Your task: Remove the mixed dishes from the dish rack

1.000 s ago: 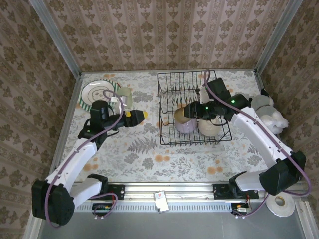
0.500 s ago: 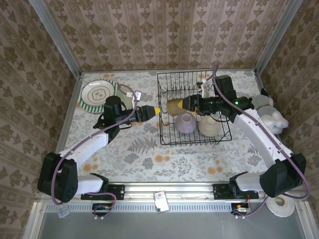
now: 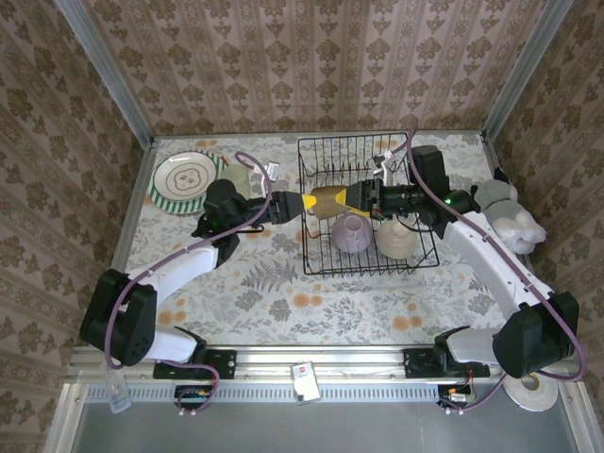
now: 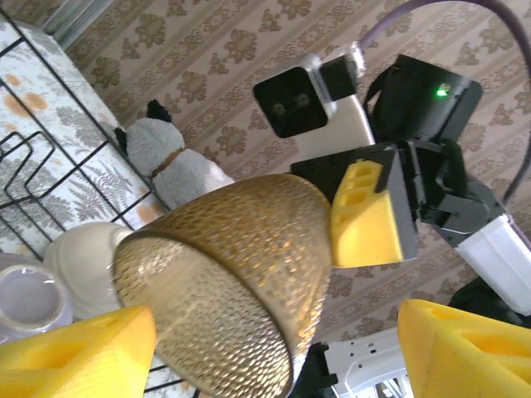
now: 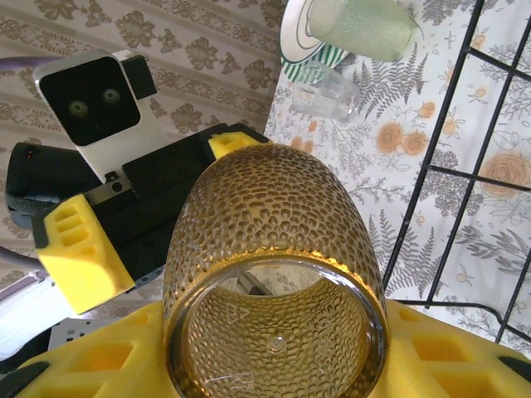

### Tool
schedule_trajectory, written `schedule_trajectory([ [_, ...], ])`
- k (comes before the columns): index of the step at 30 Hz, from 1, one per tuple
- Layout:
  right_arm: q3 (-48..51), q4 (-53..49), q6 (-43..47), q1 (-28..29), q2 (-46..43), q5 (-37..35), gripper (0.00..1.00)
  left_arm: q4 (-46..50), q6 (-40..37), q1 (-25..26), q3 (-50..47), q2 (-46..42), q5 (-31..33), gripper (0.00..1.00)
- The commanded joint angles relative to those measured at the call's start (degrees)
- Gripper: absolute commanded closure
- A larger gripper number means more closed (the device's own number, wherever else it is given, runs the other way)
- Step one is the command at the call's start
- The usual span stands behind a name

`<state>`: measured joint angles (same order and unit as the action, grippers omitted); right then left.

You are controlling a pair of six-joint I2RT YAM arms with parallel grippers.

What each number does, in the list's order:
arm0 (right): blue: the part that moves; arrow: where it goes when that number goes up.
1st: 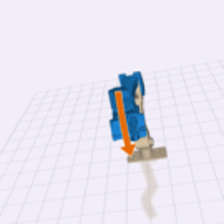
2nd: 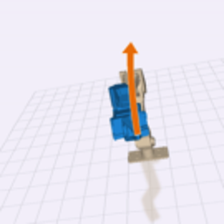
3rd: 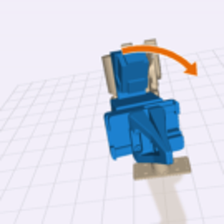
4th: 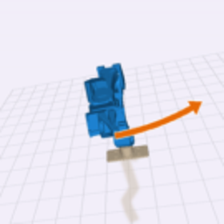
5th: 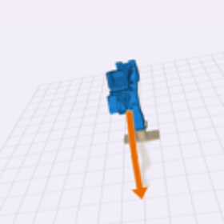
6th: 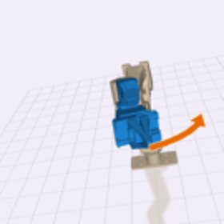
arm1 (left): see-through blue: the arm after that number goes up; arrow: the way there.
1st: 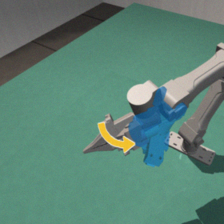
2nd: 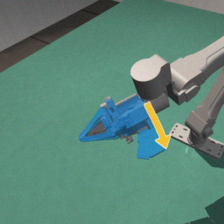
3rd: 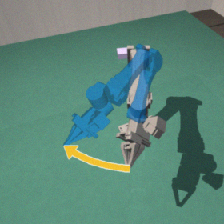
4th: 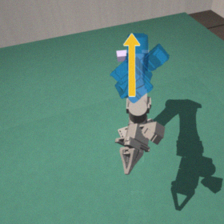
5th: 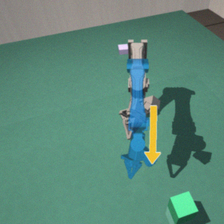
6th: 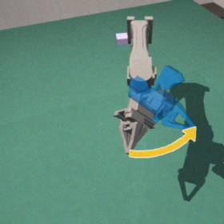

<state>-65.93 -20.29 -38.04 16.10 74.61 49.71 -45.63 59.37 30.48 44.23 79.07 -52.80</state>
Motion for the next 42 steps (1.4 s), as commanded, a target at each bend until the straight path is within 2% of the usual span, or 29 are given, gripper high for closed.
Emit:
schedule_trajectory([
  [1, 0.87, 4.06, -1.29, -0.54, -0.95, 3.42, 0.81, -6.71, 3.63, 0.96, 1.61, 0.03, -1.61, 0.25],
  [9, 1.64, 8.10, -2.25, -0.53, -0.12, 5.52, 0.80, -11.33, 8.71, 2.37, 1.88, -0.39, 0.35, 0.32],
  [16, 2.73, 11.16, -3.17, -0.54, -0.21, 6.86, 0.80, -12.48, 10.95, 2.78, 1.74, -0.94, 2.32, 0.45],
  [26, 3.50, 15.49, -4.54, -0.36, 0.19, 8.72, 0.79, -13.50, 13.38, 3.44, 2.10, 0.11, 3.88, 0.79],
  [30, 3.60, 16.16, -4.56, -0.24, -0.25, 9.12, 0.79, -13.20, 13.40, 3.53, 2.19, 0.55, 4.34, 0.97],
  [31, 3.62, 16.21, -4.51, -0.22, -0.40, 9.17, 0.78, -12.85, 13.29, 3.53, 2.35, 0.56, 4.53, 1.00],
  [34, 3.70, 16.34, -4.50, -0.23, -0.86, 9.33, 0.75, -11.10, 12.04, 3.53, 2.58, 0.41, 5.14, 1.00],
  [36, 3.83, 16.55, -4.50, -0.24, -1.45, 9.36, 0.69, -8.33, 10.32, 3.53, 2.87, -0.19, 5.69, 1.00],
  [37, 4.04, 16.68, -4.50, -0.28, -1.82, 9.37, 0.62, -6.32, 8.93, 3.51, 3.10, -0.68, 6.19, 1.00],
  [39, 4.29, 16.89, -4.65, -0.21, -2.65, 9.32, 0.39, -1.61, 5.96, 3.48, 3.63, -1.80, 7.08, 1.00],
  [42, 4.58, 18.07, -4.90, 0.00, -3.97, 10.16, 0.10, 4.52, 2.17, 3.32, 4.54, -3.53, 8.89, 1.00],
])
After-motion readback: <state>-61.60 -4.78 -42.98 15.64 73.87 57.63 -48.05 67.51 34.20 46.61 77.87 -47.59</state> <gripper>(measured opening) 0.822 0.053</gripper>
